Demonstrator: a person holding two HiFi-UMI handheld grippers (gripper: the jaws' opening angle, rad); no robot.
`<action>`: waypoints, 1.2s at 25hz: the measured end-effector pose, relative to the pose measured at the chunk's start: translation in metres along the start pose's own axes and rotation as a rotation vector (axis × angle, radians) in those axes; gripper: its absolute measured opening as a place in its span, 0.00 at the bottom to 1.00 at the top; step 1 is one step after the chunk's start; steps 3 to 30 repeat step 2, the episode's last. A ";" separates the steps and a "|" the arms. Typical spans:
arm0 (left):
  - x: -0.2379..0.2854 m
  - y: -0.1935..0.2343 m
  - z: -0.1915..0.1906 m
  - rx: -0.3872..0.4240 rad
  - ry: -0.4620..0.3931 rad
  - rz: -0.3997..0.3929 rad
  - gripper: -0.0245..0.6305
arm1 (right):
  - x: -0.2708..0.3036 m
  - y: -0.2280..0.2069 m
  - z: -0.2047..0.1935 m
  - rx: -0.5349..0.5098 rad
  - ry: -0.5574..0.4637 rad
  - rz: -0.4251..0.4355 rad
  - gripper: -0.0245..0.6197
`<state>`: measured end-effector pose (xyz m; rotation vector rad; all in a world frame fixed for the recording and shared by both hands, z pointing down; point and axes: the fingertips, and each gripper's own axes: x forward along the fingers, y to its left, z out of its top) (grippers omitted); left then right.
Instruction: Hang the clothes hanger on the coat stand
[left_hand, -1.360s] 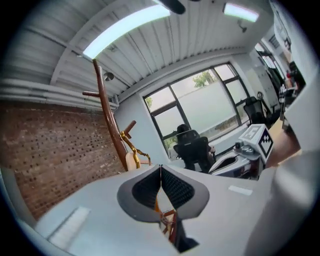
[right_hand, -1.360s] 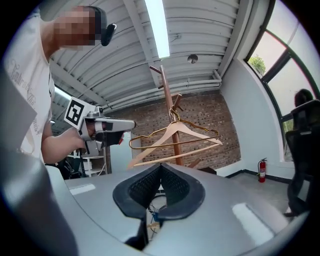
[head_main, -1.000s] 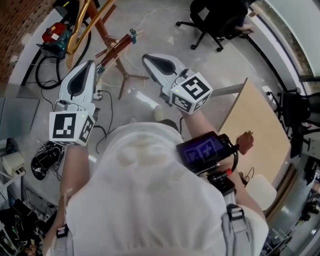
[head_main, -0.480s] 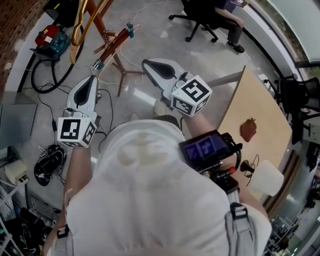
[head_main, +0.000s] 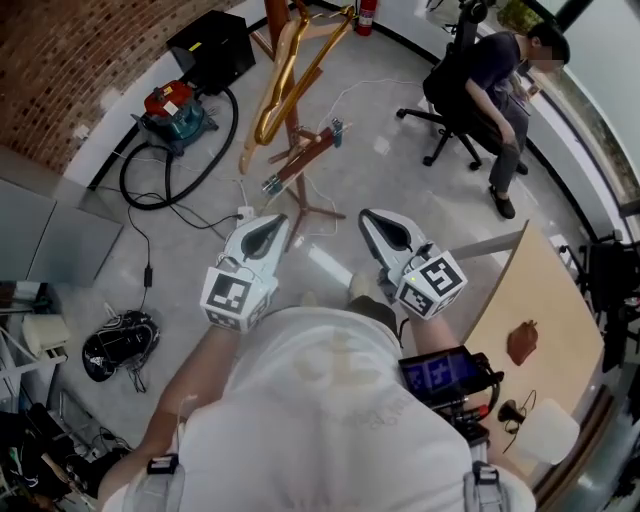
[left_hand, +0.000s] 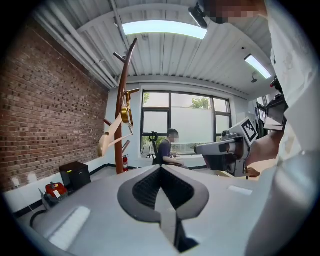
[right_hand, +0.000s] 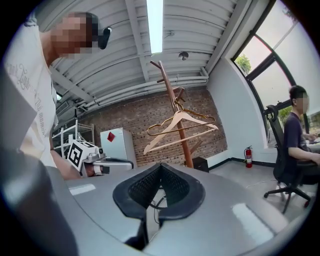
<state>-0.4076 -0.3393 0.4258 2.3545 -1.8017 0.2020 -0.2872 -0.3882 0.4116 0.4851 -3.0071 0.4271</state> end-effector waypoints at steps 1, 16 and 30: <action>-0.004 -0.002 -0.001 -0.001 0.005 -0.004 0.04 | -0.002 0.004 0.000 0.002 0.000 -0.004 0.06; -0.007 -0.003 -0.001 -0.001 0.009 -0.009 0.04 | -0.004 0.008 0.000 0.005 0.000 -0.008 0.06; -0.007 -0.003 -0.001 -0.001 0.009 -0.009 0.04 | -0.004 0.008 0.000 0.005 0.000 -0.008 0.06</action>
